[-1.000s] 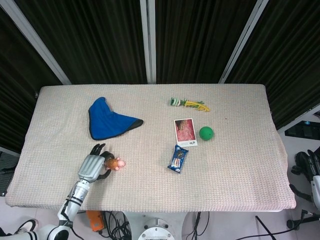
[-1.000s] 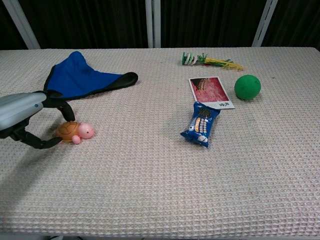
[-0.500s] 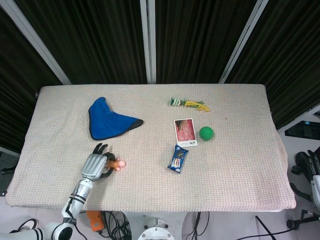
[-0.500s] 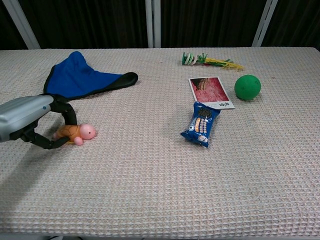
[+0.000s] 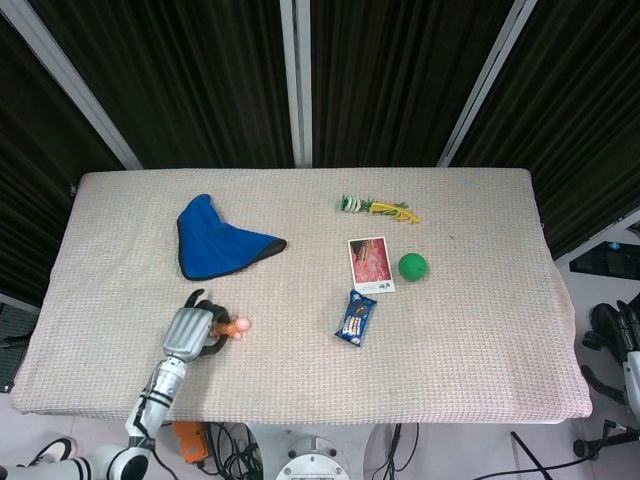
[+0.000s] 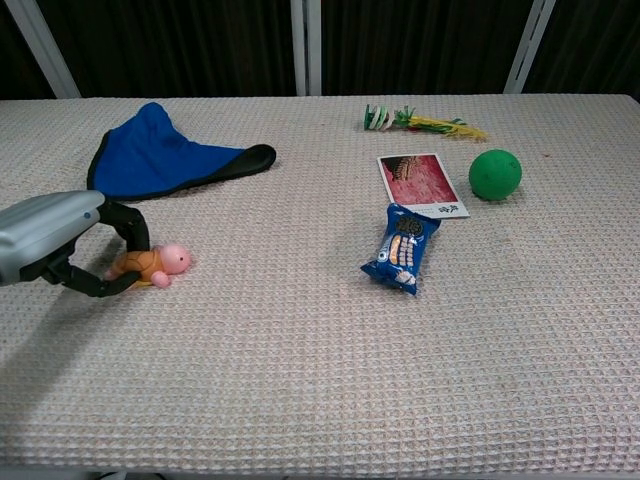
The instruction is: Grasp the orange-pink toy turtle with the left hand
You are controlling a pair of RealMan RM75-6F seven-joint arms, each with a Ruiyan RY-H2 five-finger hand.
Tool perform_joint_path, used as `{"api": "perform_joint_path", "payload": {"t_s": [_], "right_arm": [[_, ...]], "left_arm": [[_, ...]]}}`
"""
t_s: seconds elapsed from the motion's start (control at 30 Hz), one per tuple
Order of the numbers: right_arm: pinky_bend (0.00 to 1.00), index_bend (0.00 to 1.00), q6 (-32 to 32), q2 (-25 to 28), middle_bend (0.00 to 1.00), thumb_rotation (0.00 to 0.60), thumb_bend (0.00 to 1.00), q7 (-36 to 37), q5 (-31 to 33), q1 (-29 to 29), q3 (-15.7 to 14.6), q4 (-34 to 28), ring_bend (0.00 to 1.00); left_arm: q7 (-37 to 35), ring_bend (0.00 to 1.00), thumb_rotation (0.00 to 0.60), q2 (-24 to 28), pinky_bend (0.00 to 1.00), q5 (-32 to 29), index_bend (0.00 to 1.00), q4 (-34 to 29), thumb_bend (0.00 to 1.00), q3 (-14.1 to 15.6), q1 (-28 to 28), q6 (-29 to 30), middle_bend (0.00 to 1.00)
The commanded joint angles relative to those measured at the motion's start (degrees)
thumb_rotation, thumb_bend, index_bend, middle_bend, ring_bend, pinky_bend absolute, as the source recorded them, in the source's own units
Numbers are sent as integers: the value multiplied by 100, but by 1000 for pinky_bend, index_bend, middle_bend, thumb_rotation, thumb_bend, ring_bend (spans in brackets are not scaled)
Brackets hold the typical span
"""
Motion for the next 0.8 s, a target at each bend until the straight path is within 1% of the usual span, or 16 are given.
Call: {"api": "perform_joint_path", "payload": {"t_s": [0.03, 0.1, 0.13, 0.27, 0.37, 0.43, 0.5, 0.6, 0.73, 0.8], "right_arm": [[0, 0, -5, 2, 0, 600, 152, -2, -6, -1, -7, -5, 0], [0, 0, -6, 2, 0, 600, 151, -7, -39, -1, -30, -20, 0], [0, 0, -7, 0, 0, 600, 152, -12, -52, 0, -38, -23, 0], [0, 0, -26, -2, 0, 600, 152, -22, -43, 9, -33, -24, 0], [0, 0, -45, -5, 0, 600, 152, -21, -25, 15, -25, -17, 0], [0, 0, -67, -10, 0, 600, 152, -15, -16, 21, -27, -8, 0], [0, 0, -92, -16, 0, 600, 153, -15, -4, 27, -27, 4, 0], [0, 0, -127, -21, 0, 600, 153, -7, 22, 35, -21, 27, 0], [0, 0, -176, -29, 0, 600, 153, 8, 60, 50, -9, 62, 0], [0, 0, -198, -33, 0, 600, 153, 23, 73, 57, -4, 78, 0]], "left_arm": [[-110, 85, 600, 170, 58, 8, 300, -195, 283, 31, -37, -95, 293], [-197, 41, 600, 209, 65, 39, 255, -252, 276, 18, -44, -74, 230], [-208, 36, 600, 221, 67, 58, 253, -259, 275, 19, -50, -63, 223], [-213, 34, 600, 245, 68, 71, 251, -279, 275, 41, -55, -54, 221], [-216, 34, 600, 245, 68, 27, 256, -268, 276, 42, -68, -98, 247], [-220, 37, 600, 218, 69, -13, 280, -236, 280, 31, -82, -128, 289], [-242, 65, 600, 155, 76, -32, 327, -174, 298, 0, -92, -110, 353], [-383, 153, 600, -12, 108, -8, 451, -4, 336, -57, -94, -17, 476], [-430, 242, 600, -134, 127, -38, 574, 222, 373, -75, -125, -53, 589], [-453, 300, 600, -200, 147, -68, 652, 324, 388, -96, -125, -44, 659]]}}
